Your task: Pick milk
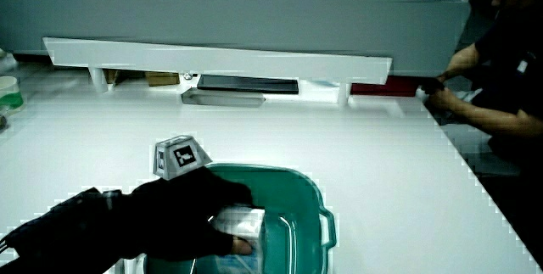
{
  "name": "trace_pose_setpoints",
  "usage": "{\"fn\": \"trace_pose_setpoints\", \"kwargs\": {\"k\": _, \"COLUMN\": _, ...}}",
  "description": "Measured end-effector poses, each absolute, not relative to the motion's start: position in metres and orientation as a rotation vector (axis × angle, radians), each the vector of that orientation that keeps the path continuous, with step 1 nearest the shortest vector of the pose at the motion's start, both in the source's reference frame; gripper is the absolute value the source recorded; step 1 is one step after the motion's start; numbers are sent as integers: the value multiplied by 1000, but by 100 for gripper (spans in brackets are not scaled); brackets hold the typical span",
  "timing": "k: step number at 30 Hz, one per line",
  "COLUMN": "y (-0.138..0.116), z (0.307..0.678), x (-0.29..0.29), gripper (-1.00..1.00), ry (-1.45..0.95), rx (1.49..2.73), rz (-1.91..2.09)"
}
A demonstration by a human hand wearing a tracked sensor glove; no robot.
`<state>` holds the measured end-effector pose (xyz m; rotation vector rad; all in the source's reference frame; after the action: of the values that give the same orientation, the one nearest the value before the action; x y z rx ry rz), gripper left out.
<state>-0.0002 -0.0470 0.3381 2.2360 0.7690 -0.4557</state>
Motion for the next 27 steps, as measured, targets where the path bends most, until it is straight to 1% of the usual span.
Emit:
{"fn": "trace_pose_setpoints", "kwargs": {"k": 5, "y": -47, "z": 346, "x": 9, "gripper": 0, "ry": 769, "rx": 2202, "rz": -431}}
{"fn": "trace_pose_setpoints", "kwargs": {"k": 8, "y": -47, "z": 352, "x": 15, "gripper": 0, "ry": 762, "rx": 2201, "rz": -440}}
{"fn": "trace_pose_setpoints", "kwargs": {"k": 11, "y": -47, "z": 349, "x": 18, "gripper": 0, "ry": 763, "rx": 2219, "rz": -427}}
{"fn": "trace_pose_setpoints", "kwargs": {"k": 14, "y": -46, "z": 349, "x": 20, "gripper": 7, "ry": 810, "rx": 2256, "rz": -460}}
{"fn": "trace_pose_setpoints", "kwargs": {"k": 20, "y": -47, "z": 353, "x": 23, "gripper": 21, "ry": 810, "rx": 2263, "rz": -465}}
{"fn": "trace_pose_setpoints", "kwargs": {"k": 27, "y": -47, "z": 353, "x": 25, "gripper": 37, "ry": 837, "rx": 2304, "rz": -487}}
